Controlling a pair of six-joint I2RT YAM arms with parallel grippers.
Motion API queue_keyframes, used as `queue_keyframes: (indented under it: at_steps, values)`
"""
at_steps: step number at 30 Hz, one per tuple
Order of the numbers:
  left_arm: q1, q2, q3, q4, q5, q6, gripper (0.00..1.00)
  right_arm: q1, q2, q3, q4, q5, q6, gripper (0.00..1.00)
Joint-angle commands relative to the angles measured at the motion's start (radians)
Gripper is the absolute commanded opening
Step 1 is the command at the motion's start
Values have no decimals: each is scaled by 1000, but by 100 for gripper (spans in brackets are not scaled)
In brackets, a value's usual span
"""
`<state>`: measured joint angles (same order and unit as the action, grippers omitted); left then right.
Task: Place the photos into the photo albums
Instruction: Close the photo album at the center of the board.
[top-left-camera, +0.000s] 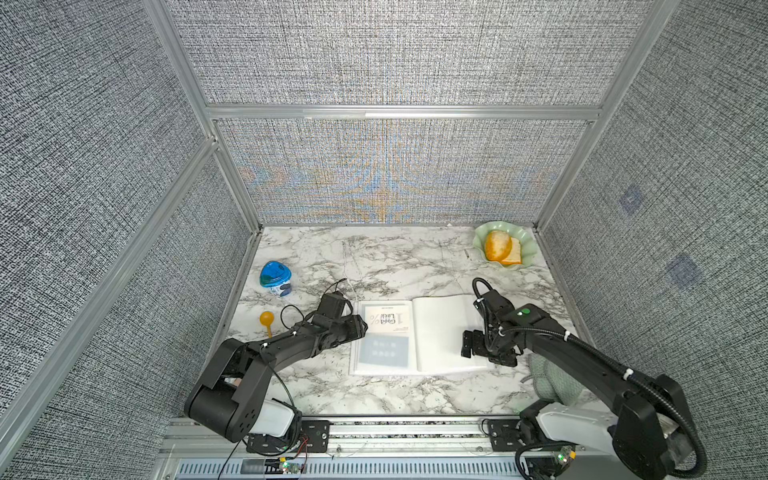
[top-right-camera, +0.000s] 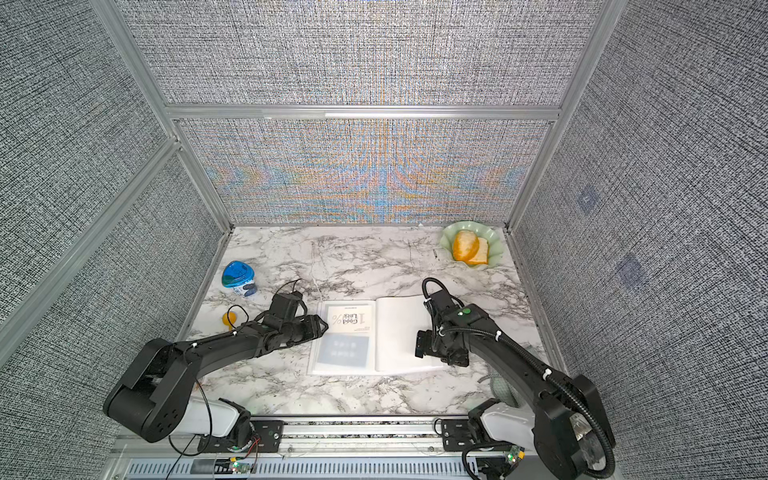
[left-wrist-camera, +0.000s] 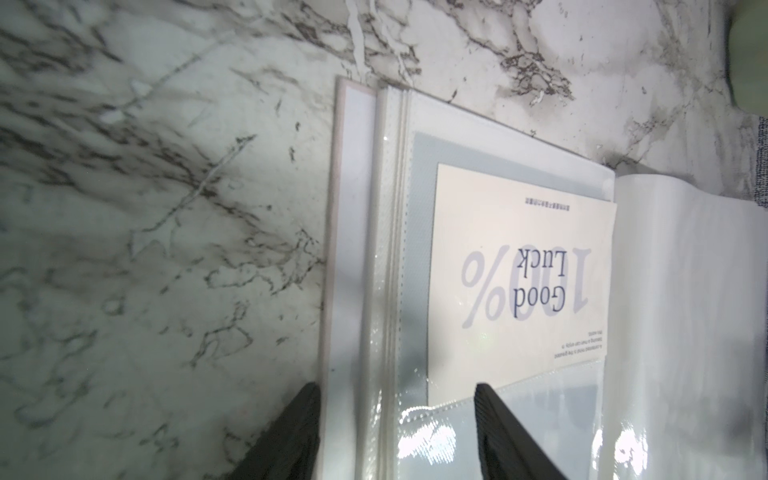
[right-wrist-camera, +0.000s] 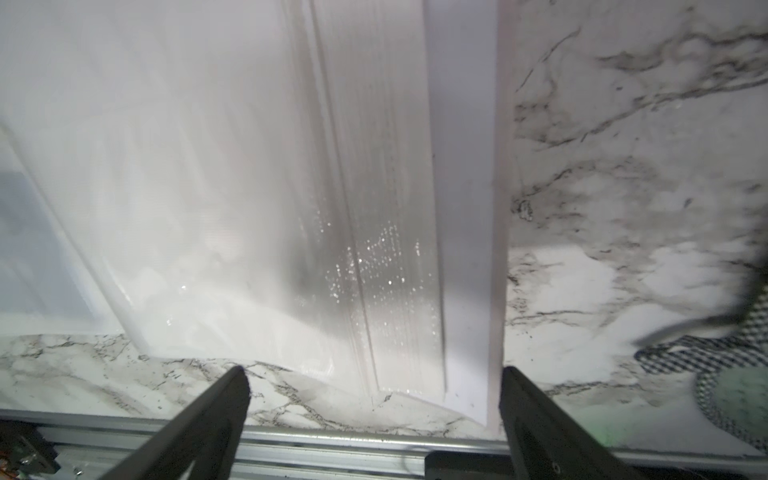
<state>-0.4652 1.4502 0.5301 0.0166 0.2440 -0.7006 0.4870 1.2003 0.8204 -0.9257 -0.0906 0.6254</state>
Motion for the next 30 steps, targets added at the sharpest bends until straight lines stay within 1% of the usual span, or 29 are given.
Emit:
queue_keyframes:
  at_steps: [1, 7, 15, 23, 30]
  values:
    - [-5, 24, -12, -161, 57, -25, 61, 17, -14, 37, 113, -113, -3, 90]
    - [-4, 28, -12, -162, 49, -25, 61, 73, -6, 97, 86, -109, 8, 85]
    - [-4, 30, -12, -165, 44, -30, 61, 167, 29, 264, 27, -63, 23, 82]
    - [-4, 24, -12, -156, 53, -28, 61, 213, 93, 375, 15, -56, 9, 81]
    - [-4, 23, 3, -154, 66, -20, 60, 239, 169, 438, 39, -61, -5, 76]
